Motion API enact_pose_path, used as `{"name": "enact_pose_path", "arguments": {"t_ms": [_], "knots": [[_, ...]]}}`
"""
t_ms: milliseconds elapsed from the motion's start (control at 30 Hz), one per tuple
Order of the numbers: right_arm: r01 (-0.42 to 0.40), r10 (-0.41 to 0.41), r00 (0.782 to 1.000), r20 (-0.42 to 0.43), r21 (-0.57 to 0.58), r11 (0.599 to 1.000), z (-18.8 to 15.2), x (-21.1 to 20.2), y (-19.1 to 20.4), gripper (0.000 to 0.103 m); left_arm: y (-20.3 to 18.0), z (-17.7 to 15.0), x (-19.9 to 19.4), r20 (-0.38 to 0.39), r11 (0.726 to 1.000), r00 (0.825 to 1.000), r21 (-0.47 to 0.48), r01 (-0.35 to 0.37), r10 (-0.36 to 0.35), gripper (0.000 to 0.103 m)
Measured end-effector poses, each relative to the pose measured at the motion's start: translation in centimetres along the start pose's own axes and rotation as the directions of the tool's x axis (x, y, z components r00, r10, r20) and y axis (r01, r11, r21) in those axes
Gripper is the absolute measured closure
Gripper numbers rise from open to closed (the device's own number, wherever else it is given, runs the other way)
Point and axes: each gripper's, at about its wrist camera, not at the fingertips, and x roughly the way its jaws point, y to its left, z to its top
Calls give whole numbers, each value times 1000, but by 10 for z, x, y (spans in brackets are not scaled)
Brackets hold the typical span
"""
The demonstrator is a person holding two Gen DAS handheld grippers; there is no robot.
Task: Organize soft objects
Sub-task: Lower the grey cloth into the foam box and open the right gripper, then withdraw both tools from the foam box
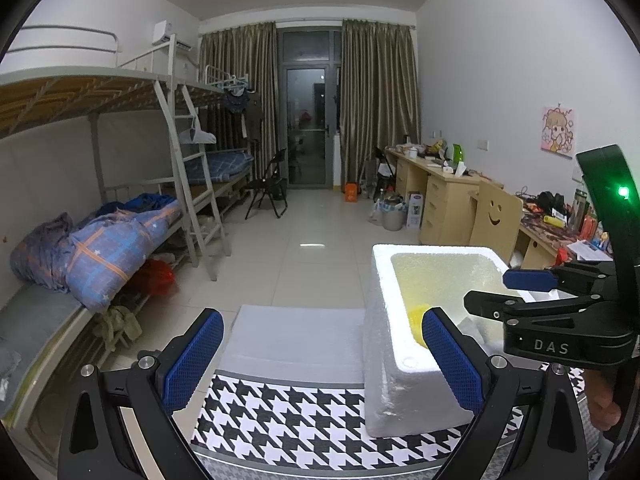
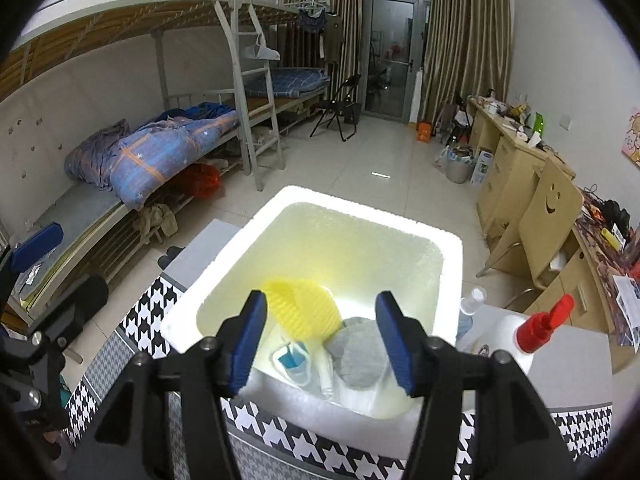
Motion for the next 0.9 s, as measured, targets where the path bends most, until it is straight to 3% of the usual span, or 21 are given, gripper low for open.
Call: {"name": "enact_pose_path", "arguments": {"t_ms": [200, 433, 900], "knots": [[9, -9, 1000, 27, -2, 1000, -3, -13, 0, 40, -2, -1, -6, 2, 1000, 1000, 1, 3, -3, 3], [16, -17, 997, 77, 16, 1000, -9, -36, -3, 18, -7, 2, -19, 17, 1000, 1000, 9, 6, -6, 3], [31, -34, 989, 145, 22, 999, -20, -83, 2, 17, -24, 5, -57, 68, 999, 997, 33, 33, -35, 2]]}}
